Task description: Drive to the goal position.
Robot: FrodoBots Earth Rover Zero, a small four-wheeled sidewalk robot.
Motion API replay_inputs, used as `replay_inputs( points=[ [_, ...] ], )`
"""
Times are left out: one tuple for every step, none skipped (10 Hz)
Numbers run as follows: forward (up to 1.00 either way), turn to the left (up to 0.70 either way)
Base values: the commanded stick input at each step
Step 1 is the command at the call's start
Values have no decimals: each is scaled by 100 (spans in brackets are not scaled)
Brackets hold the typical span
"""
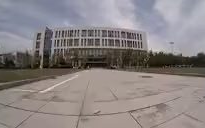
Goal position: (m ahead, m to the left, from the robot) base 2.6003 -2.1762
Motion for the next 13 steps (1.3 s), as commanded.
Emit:
replay_inputs(
  points=[
    [0,0],
    [0,0],
    [0,0],
    [0,0],
    [0,0],
    [0,0],
    [20,0],
    [58,0],
    [70,0],
    [70,0],
    [70,0],
    [70,0],
    [70,0]
  ],
)
